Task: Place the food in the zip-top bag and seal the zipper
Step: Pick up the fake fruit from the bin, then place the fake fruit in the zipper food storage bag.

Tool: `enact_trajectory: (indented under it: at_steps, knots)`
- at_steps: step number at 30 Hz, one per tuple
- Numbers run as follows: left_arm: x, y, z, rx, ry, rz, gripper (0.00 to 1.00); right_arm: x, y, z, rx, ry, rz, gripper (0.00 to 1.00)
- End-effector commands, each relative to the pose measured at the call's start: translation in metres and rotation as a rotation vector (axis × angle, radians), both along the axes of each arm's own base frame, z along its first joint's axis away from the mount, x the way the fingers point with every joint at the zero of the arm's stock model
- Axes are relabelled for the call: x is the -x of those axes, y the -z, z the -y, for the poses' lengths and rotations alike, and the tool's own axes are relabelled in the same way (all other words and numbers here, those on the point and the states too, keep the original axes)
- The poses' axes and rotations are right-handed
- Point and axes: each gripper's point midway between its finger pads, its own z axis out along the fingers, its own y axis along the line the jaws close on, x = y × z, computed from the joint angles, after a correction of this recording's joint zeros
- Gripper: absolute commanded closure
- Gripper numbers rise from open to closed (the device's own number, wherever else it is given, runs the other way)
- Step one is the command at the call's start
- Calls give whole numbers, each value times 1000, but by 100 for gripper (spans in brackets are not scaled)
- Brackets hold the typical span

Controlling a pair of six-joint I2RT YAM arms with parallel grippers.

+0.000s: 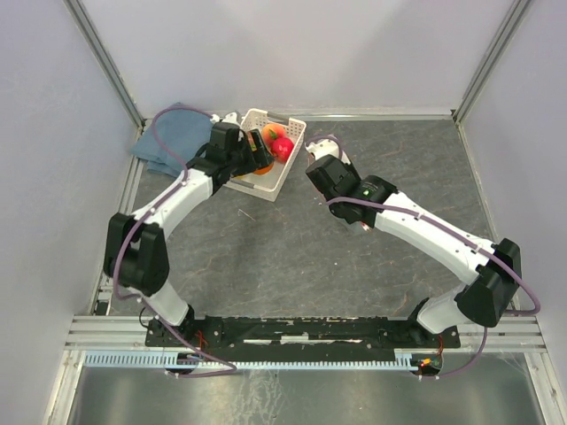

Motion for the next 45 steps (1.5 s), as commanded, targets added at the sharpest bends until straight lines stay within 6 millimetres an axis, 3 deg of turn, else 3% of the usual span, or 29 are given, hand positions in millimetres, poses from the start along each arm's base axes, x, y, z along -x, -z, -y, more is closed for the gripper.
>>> enact_trajectory:
  at_steps: [1,8,13,25,34,45]
  knots:
    - [20,-49,6,140,18,114,60,-2,-19,-13,-91,-9,44,98]
    - [64,-86,11,285,59,191,61,0,-14,-34,-155,-49,28,98]
    - [92,-102,15,343,84,227,62,0,-8,-47,-173,-66,15,98]
    - [148,-124,58,443,222,265,63,2,-3,-67,-251,-92,-5,98]
    - [159,-116,86,473,250,246,63,7,-2,-77,-330,-115,-16,99]
    - [144,-62,81,358,158,157,63,12,-8,-78,-390,-125,-4,98]
